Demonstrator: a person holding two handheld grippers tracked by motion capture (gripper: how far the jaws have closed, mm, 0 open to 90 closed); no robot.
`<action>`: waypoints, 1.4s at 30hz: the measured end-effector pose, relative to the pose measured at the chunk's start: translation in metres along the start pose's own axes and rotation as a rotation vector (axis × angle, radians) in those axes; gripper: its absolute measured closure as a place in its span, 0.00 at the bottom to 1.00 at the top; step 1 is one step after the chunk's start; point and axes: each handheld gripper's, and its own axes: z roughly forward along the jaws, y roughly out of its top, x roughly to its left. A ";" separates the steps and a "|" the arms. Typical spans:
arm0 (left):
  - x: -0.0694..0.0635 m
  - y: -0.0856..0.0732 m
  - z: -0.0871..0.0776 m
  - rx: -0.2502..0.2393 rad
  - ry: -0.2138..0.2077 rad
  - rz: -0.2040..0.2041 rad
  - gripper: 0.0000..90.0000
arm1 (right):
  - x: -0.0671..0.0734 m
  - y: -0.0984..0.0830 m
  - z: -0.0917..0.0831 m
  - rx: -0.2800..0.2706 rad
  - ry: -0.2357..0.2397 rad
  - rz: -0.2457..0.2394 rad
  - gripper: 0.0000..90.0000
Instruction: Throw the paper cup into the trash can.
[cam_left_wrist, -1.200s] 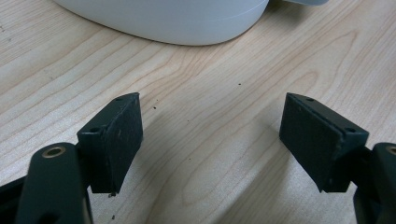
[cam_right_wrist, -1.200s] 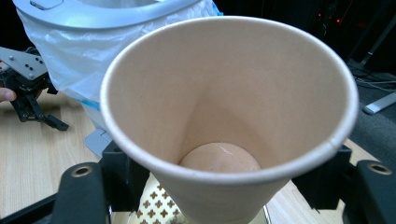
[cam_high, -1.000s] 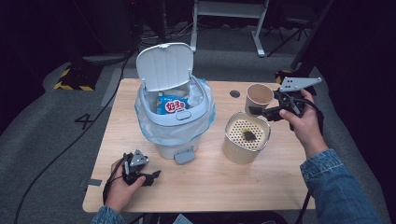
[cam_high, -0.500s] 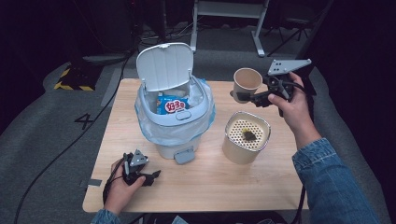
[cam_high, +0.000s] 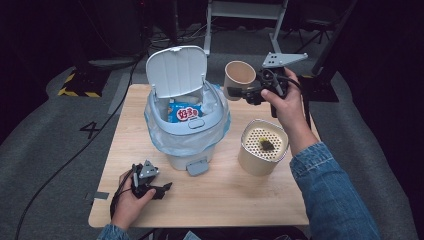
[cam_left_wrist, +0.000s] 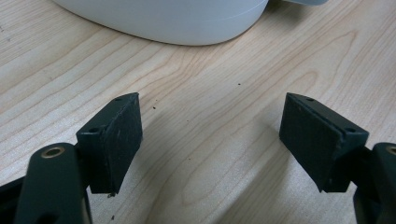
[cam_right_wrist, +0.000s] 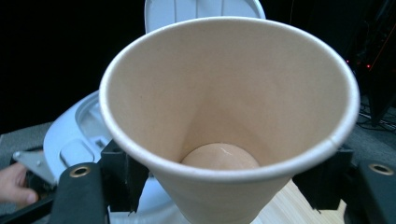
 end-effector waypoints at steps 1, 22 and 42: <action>0.000 0.000 0.000 0.000 0.000 0.000 0.24 | 0.002 0.001 0.005 -0.020 -0.002 0.016 0.32; 0.000 0.000 0.000 0.001 -0.001 -0.001 0.24 | 0.024 0.003 0.081 -0.032 0.005 0.037 0.32; 0.000 0.000 0.000 0.001 -0.001 -0.001 0.24 | 0.037 0.005 0.085 0.023 0.006 -0.040 0.19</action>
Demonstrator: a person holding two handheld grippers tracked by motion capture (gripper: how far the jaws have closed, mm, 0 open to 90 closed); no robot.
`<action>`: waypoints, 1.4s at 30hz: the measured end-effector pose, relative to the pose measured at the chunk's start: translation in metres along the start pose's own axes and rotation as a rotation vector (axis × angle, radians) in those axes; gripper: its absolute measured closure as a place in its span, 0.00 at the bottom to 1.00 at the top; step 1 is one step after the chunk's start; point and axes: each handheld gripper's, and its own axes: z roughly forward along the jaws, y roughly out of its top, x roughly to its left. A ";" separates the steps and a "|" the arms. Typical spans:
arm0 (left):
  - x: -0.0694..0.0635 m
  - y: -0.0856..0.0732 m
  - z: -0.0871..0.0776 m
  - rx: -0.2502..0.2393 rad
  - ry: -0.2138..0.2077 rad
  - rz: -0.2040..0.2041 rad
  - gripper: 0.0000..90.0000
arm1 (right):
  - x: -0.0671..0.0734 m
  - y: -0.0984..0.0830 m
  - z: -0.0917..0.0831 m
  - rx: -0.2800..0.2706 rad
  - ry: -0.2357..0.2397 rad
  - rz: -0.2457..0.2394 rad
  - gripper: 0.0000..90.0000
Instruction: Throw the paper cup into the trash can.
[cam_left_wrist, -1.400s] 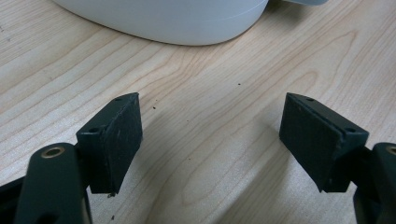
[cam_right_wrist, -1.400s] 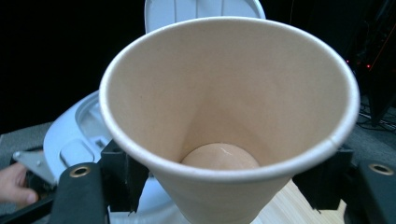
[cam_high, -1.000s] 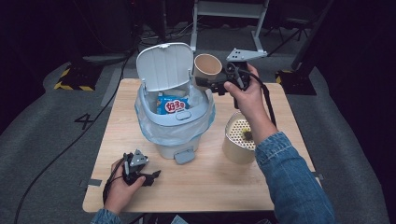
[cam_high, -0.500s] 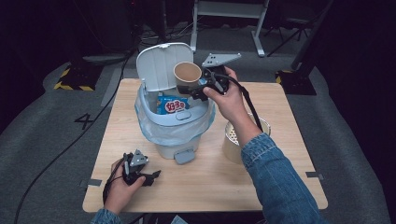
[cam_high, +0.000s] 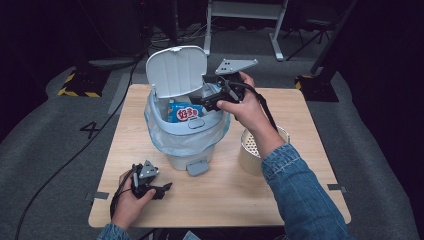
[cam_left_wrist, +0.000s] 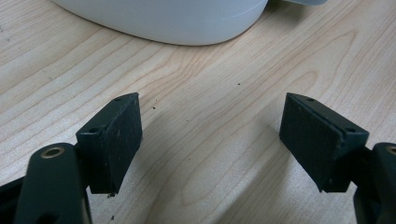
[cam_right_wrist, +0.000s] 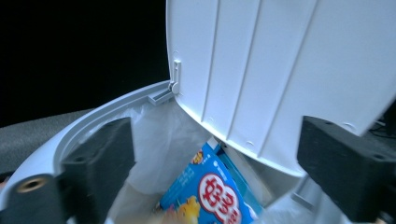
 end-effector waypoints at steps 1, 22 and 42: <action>0.000 0.000 0.000 -0.001 0.000 0.001 0.24 | 0.000 0.000 -0.004 -0.005 -0.001 -0.001 0.19; 0.002 -0.002 -0.002 0.000 -0.021 0.006 0.24 | -0.016 -0.027 -0.129 0.023 -0.123 0.015 0.26; 0.002 -0.003 -0.002 -0.001 -0.018 0.003 0.24 | -0.021 -0.086 -0.192 0.098 -0.201 0.077 0.31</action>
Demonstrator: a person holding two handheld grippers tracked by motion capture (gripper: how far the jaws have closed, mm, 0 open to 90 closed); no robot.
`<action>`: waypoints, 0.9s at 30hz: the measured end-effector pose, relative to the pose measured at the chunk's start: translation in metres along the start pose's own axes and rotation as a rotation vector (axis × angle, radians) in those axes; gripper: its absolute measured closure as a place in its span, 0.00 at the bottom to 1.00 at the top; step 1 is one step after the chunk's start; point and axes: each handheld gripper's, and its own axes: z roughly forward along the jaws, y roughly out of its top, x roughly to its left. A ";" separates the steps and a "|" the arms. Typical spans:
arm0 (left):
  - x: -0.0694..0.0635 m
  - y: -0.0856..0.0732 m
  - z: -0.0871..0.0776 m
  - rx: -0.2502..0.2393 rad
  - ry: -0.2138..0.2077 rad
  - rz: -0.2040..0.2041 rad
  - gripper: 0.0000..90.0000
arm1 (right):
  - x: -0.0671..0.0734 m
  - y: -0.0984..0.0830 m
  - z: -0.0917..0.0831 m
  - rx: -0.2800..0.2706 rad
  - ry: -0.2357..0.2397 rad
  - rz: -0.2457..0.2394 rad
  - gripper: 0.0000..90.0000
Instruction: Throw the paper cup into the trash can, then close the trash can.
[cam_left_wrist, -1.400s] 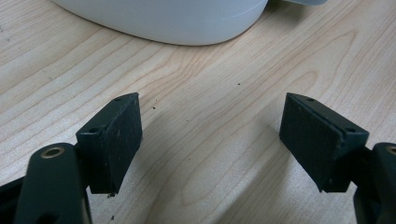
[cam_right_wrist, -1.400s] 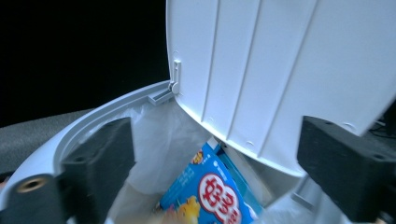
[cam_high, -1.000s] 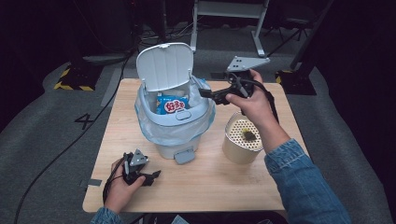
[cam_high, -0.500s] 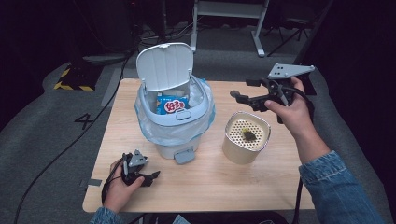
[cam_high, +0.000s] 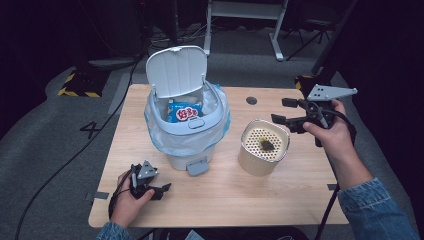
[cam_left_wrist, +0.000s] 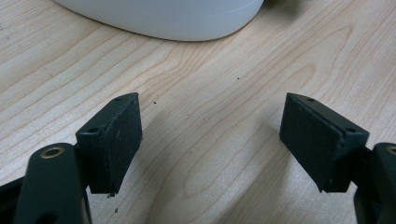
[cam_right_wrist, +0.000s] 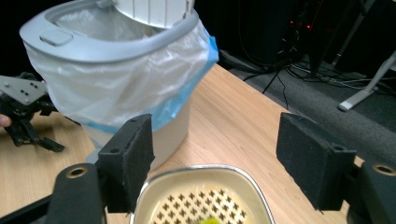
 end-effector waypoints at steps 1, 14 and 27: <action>0.000 0.000 0.000 0.000 0.000 0.000 0.24 | -0.001 -0.004 -0.002 0.004 -0.003 0.002 0.31; -0.001 0.000 -0.001 0.002 0.014 -0.004 0.24 | -0.014 -0.063 -0.026 0.042 -0.069 0.057 0.31; -0.003 0.000 0.000 0.002 0.009 -0.006 0.23 | -0.014 -0.138 -0.036 0.089 -0.129 0.124 0.31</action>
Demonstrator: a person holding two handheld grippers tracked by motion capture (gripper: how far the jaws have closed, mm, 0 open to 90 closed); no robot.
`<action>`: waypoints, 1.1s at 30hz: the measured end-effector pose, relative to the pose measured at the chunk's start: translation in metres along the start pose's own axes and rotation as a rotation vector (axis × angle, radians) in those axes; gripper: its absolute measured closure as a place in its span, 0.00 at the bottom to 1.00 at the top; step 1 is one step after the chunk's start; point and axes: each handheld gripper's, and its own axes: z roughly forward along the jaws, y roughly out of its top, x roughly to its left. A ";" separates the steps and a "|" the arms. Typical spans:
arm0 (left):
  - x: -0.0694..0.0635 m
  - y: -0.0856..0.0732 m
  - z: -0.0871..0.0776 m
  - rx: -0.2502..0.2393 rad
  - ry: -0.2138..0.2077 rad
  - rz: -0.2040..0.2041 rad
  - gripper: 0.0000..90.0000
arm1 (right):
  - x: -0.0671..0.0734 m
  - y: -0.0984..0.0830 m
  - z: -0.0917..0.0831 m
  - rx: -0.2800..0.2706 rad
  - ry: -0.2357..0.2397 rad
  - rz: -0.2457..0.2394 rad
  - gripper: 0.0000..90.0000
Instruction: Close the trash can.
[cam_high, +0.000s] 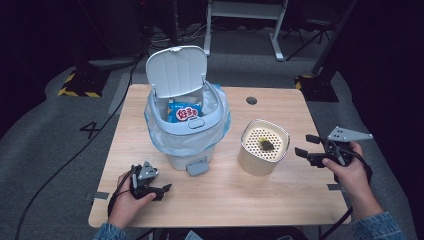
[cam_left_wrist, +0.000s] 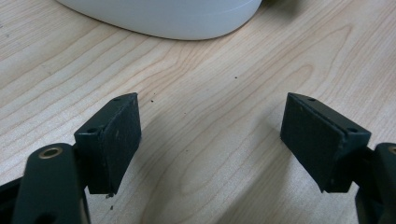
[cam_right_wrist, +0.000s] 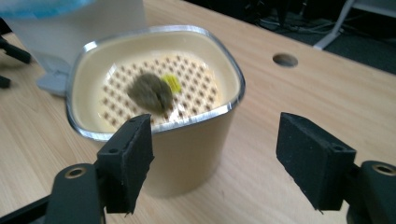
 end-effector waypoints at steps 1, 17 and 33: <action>0.000 0.000 0.000 0.000 0.000 0.000 0.23 | 0.000 -0.006 0.001 0.007 -0.004 0.005 0.31; 0.005 0.006 -0.010 -0.039 -0.037 -0.047 0.30 | 0.000 -0.089 0.032 0.129 -0.058 0.083 0.27; 0.011 0.024 -0.044 -0.157 -0.023 -0.134 0.33 | 0.006 -0.115 0.044 0.192 -0.114 0.077 0.22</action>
